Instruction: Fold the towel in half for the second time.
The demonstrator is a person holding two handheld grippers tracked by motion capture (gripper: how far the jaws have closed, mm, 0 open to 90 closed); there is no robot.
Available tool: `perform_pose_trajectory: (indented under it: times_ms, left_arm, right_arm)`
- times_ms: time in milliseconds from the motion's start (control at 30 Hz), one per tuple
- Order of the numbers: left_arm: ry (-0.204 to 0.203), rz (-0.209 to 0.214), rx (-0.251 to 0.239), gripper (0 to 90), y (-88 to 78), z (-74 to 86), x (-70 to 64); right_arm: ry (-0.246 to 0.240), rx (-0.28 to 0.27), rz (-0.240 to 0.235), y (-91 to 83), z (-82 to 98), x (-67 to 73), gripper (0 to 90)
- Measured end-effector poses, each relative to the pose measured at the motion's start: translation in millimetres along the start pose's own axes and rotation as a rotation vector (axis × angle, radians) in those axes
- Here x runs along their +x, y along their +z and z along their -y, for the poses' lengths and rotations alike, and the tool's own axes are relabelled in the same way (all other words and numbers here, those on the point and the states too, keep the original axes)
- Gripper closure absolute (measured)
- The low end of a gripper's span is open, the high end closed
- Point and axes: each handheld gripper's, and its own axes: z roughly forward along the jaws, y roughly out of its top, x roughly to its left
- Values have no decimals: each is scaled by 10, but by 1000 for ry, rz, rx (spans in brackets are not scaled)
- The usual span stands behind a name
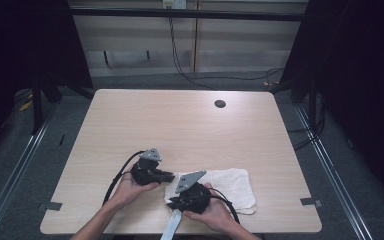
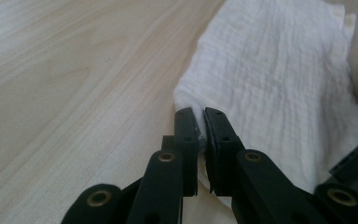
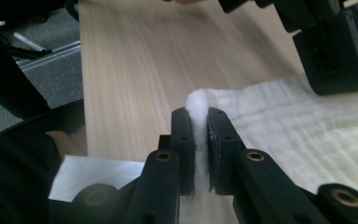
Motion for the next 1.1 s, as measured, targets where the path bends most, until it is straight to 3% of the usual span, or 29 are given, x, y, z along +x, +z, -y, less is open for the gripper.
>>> perform_pose_trajectory:
  times_ms: [267, 500, 733, 967, 1100]
  left_arm:
    - [-44, 29, -67, 843, -158, -35, 32]
    - [-61, 33, -92, 844, -246, -61, 53]
    - [-66, -5, -111, 845, -398, -81, 117]
    - [-119, -37, -160, 845, -597, -39, 251]
    - [-120, -51, -165, 845, -698, -37, 308]
  right_arm:
    - [17, -61, -20, -128, -78, -4, 828]
    - [10, -98, -46, -191, -172, 34, 828]
    - [15, -109, -70, -128, -306, -17, 828]
    - [21, -137, -77, -113, -495, -92, 829]
    - [13, -154, -79, -78, -602, -103, 830]
